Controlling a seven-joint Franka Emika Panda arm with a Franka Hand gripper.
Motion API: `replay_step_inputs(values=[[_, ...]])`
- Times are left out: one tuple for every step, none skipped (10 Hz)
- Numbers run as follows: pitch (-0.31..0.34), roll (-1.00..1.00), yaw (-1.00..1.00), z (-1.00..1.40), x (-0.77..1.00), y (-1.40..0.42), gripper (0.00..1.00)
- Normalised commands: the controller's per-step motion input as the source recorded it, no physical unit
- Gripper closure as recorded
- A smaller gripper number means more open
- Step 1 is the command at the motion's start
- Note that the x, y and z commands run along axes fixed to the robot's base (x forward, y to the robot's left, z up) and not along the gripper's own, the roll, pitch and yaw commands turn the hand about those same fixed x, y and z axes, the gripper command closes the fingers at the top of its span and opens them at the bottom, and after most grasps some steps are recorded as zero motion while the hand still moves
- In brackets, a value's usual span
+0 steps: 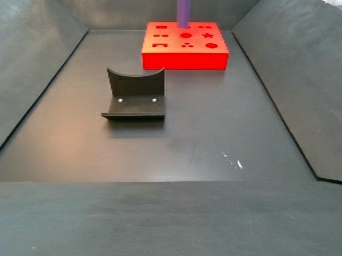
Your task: Insert the round object.
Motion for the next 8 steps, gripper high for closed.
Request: replay_step_inputs(values=[[-0.256,-0.11,0.0,-0.23,-0.13,-0.04,1.0],[-0.259,-0.13,0.0,-0.24,-0.18,0.0,1.0],[-0.217,-0.07,0.0,-0.17,-0.24,0.0,1.0],[-0.149,-0.01,0.0,-0.07,-0.25,-0.05,1.0],[-0.11,0.0,0.0,-0.05,-0.1,-0.1,1.0],[-0.1,-0.01,0.0,-0.05,-0.02,-0.13,1.0],[-0.101,0.0,0.0,-0.19,0.0,-0.06,1.0],[-0.08,0.0,0.0,-0.2,0.0,0.0,1.0]])
